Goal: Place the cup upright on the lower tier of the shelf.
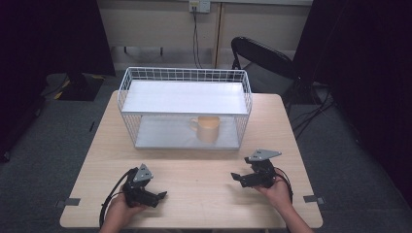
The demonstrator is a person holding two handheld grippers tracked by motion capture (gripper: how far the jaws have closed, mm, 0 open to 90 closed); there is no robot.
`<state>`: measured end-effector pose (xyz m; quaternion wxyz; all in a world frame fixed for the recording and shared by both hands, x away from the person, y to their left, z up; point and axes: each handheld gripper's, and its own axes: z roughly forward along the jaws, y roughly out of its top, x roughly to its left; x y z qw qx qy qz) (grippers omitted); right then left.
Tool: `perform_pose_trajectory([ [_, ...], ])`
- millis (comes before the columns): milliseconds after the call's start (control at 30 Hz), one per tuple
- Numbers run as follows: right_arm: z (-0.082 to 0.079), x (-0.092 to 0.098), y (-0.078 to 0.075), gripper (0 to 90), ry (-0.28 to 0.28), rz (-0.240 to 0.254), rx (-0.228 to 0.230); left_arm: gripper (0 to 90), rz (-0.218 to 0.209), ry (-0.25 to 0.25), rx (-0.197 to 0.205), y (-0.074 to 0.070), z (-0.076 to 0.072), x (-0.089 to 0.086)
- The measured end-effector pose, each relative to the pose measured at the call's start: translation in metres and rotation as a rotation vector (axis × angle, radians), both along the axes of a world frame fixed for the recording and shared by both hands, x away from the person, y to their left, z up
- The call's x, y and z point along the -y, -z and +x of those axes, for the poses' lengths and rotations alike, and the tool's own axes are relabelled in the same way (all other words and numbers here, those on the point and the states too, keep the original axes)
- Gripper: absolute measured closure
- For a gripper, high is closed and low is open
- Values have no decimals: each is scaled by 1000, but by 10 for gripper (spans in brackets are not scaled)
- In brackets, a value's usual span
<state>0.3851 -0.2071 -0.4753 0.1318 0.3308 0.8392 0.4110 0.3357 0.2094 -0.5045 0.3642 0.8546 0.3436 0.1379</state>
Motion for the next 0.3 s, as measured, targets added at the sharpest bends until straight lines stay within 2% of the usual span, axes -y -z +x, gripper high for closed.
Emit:
perform_pose_trajectory([
  [300, -1, -2, 8, 139, -6, -28, 4, 0, 0, -2, 0, 0, 0, 0],
])
